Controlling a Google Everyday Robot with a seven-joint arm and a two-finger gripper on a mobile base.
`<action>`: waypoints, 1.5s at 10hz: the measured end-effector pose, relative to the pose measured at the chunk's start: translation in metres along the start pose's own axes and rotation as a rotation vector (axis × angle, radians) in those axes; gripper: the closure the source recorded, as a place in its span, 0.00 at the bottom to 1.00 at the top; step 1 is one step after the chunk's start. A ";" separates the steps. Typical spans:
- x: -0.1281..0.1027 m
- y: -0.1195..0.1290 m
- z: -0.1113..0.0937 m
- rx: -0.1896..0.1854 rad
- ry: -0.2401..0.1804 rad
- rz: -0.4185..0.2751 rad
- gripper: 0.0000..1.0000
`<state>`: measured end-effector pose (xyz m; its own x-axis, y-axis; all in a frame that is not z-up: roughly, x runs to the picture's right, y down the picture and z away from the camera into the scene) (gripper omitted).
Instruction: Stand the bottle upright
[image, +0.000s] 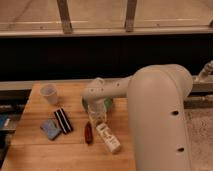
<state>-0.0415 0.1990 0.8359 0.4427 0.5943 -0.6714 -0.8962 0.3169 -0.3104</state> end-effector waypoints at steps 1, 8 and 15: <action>0.000 -0.001 -0.001 0.007 -0.001 0.002 0.95; -0.009 -0.024 -0.051 0.089 -0.088 0.033 1.00; -0.035 -0.084 -0.129 0.176 -0.235 0.122 1.00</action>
<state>0.0147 0.0558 0.7991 0.3453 0.7840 -0.5159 -0.9335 0.3437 -0.1024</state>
